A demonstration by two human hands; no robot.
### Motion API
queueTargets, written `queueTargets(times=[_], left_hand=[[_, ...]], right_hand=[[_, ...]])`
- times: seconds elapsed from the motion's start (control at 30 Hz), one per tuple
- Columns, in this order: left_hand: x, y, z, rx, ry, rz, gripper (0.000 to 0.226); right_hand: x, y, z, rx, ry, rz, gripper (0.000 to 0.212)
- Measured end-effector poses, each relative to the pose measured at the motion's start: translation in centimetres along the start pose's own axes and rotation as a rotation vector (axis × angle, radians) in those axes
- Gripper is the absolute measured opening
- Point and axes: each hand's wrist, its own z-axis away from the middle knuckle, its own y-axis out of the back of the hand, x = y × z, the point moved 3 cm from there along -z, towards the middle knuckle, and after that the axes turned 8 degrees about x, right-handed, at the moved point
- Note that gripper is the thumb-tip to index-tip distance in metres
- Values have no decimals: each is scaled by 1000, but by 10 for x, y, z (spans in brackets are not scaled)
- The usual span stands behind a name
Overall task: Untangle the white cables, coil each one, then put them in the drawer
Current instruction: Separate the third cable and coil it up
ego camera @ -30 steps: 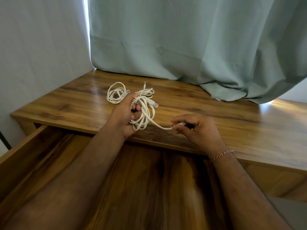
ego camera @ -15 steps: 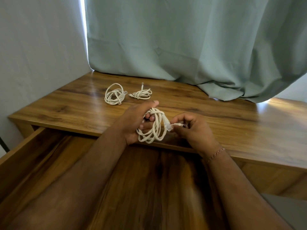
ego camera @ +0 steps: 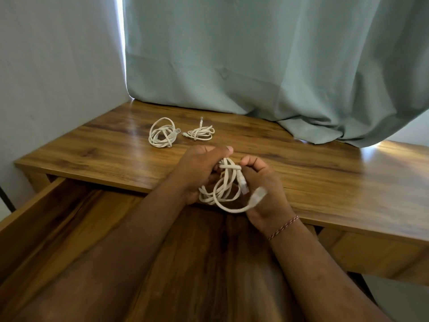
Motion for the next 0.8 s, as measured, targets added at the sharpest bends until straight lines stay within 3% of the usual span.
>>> queueTargets(times=[0.1,0.27,0.33,0.4,0.47,0.53,0.6,0.8], left_hand=[[-5,-4,-8,177,-54,36,41],[-9,0,-13,328,-83,138,36],[-7,9,-16,428,-83,177,31],[-7,18,-18,497,-110,199,35],[-9,21,-17,538,-134,204,41],[-11,22,-15,550,-163,184,37],[-14,22,-16,548,-198,118,41],[-19,20,-16,644,-173,112,34]], right_hand=[[7,-8,7,204,80,58,14],[11,1,5,413,92,2,24],[5,6,4,440,248,56,23],[-6,6,9,352,645,341,18],[-14,-7,17,112,1046,752,26],[-8,-19,23,-82,1248,1092,39],[5,-28,26,-118,1233,1235,41],[11,-23,22,-145,1056,1040,10]])
